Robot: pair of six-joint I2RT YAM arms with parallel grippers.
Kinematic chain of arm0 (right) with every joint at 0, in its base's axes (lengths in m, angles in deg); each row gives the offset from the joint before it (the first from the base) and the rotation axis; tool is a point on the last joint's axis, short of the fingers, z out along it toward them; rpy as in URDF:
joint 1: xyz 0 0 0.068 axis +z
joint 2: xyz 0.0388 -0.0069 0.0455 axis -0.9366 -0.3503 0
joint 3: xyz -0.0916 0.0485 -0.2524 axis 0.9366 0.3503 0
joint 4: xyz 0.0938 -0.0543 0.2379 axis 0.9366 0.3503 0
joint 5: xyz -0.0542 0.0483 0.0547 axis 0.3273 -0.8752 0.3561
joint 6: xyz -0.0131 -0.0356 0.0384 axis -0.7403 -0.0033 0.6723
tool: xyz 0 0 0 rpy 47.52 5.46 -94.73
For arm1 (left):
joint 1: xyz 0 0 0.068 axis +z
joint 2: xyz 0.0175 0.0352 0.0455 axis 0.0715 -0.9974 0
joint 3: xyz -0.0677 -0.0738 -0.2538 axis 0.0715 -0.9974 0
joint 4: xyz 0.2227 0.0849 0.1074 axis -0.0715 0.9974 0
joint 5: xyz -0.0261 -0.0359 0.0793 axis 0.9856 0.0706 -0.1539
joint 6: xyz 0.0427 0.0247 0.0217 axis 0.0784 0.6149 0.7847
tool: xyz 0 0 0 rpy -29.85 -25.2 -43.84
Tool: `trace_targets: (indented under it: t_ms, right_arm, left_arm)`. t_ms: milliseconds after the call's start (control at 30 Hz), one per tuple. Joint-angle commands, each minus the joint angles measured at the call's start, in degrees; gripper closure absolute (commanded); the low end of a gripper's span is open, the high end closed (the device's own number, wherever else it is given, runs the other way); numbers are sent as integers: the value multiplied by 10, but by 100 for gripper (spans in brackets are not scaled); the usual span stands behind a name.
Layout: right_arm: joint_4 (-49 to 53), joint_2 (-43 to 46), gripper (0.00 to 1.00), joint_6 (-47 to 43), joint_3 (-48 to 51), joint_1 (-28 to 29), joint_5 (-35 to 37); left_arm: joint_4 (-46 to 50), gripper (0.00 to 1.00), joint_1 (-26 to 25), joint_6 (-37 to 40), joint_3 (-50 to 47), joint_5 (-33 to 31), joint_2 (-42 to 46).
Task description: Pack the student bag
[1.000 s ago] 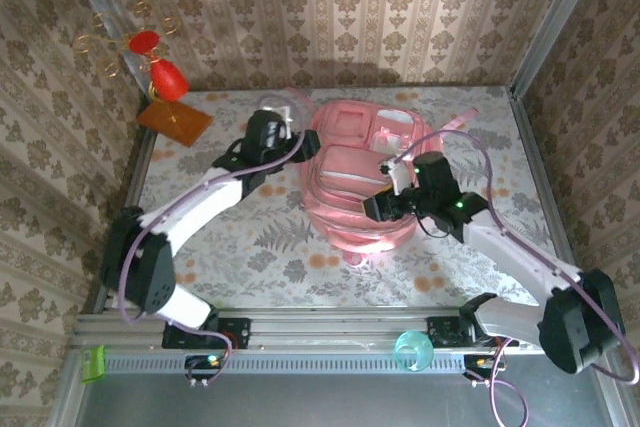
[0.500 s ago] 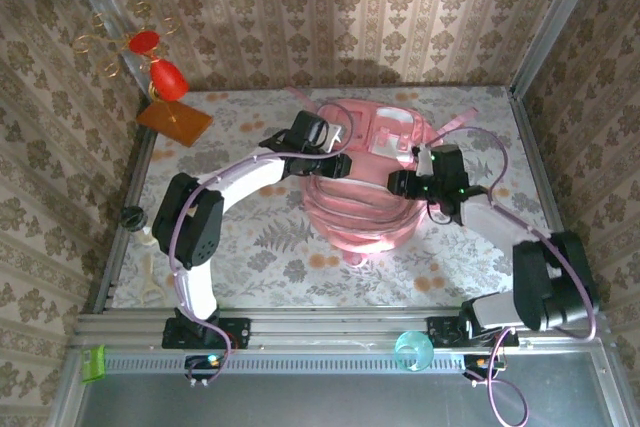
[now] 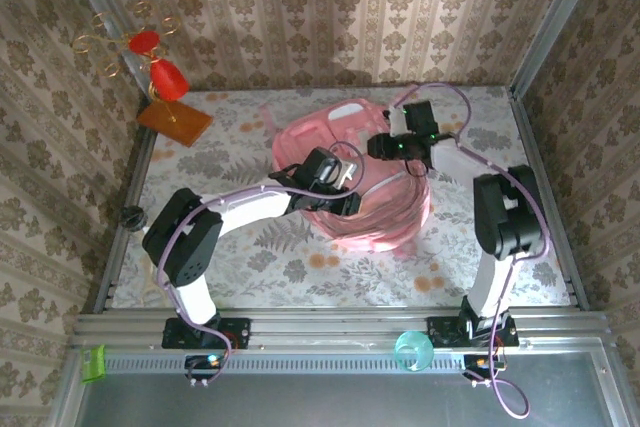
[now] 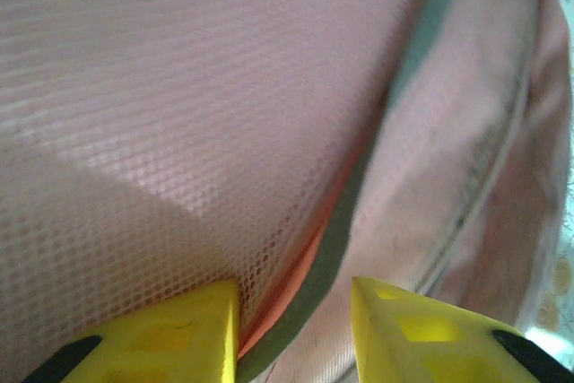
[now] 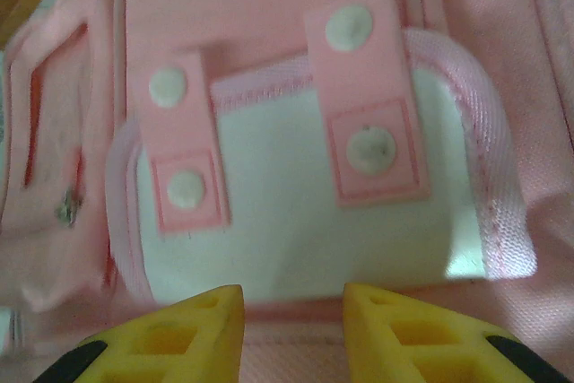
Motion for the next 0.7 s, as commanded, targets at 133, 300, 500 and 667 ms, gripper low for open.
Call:
trace_targets:
  t_ms: [133, 300, 500, 667]
  right_arm:
    - [87, -51, 64, -44, -118, 36, -16]
    - [51, 79, 57, -29, -25, 22, 71]
    - [11, 278, 47, 36, 196, 92, 127]
    - [29, 374, 47, 113, 291, 145, 158]
  left_arm:
    - [20, 55, -26, -22, 14, -3, 16]
    - [26, 40, -1, 4, -41, -76, 127]
    - [44, 34, 95, 7, -75, -77, 172]
    - [102, 32, 101, 55, -9, -26, 99]
